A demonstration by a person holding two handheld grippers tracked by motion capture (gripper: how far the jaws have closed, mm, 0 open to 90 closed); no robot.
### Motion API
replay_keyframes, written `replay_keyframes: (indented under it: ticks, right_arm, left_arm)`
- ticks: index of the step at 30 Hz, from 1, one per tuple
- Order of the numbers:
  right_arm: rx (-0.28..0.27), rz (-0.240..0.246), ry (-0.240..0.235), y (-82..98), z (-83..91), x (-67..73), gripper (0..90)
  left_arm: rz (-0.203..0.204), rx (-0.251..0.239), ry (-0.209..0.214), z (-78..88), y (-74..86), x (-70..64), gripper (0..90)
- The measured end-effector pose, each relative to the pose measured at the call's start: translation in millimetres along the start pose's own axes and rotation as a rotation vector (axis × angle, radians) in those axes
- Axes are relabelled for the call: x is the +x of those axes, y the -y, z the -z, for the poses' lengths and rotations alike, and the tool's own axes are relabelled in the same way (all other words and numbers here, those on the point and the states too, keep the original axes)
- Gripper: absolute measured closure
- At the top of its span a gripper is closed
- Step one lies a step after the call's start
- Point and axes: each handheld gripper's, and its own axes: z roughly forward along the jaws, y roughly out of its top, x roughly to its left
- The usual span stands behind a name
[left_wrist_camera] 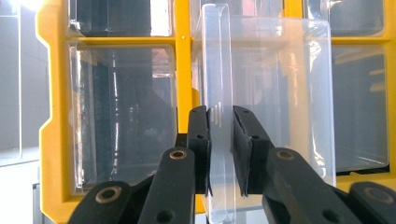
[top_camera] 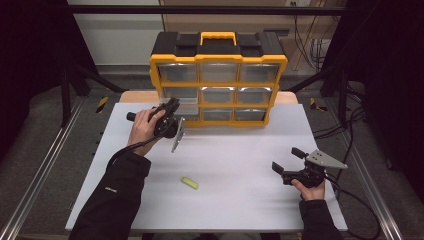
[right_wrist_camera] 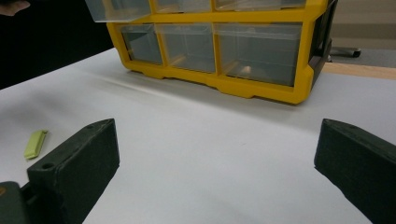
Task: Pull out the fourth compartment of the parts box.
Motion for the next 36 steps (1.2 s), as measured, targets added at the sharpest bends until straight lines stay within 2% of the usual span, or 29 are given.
replay_keyframes:
  ticks: [36]
  right_arm:
    - [0.0, 0.001, 0.001, -0.1, -0.1, -0.3, 0.5]
  left_arm:
    - [-0.002, -0.007, -0.015, 15.9, -4.5, -4.0, 77.8]
